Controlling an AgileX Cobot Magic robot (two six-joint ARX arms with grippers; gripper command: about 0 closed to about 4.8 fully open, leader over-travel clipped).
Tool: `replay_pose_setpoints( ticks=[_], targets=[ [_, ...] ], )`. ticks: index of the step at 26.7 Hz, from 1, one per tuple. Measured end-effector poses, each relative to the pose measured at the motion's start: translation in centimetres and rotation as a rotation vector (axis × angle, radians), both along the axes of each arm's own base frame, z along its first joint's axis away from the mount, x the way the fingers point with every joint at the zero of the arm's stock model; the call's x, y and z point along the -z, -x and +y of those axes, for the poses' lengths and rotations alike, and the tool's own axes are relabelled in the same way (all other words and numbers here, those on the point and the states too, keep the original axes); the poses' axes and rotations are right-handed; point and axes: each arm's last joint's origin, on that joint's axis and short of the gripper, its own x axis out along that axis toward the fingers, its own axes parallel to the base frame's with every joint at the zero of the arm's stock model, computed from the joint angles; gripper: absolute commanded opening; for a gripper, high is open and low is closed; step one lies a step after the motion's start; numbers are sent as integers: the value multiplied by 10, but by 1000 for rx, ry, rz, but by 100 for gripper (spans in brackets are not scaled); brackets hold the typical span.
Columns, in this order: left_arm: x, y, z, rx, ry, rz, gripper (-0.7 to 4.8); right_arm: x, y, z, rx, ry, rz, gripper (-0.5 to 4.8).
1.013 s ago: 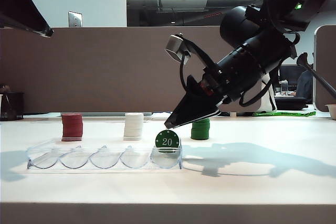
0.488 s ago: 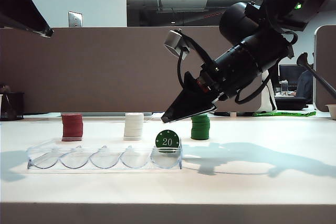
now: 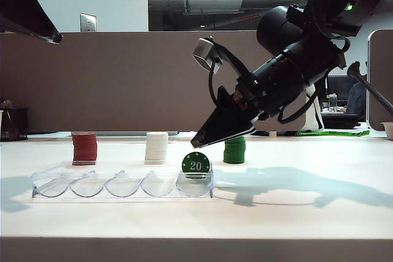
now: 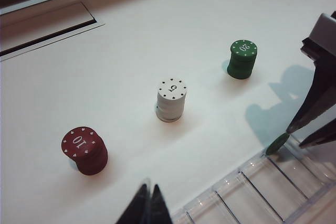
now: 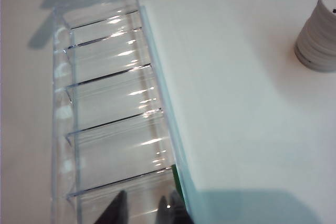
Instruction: Pick up the chip in the box and place it on the pile of chips with the same color.
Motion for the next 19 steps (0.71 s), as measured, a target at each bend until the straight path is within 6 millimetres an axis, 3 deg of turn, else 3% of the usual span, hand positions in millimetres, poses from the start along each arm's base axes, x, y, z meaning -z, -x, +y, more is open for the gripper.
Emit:
replay_pose_setpoints(
  ticks=[19],
  targets=[
    [0, 0, 0, 0, -1, 4, -6, 0, 0, 0, 0, 0, 0, 39]
  ],
)
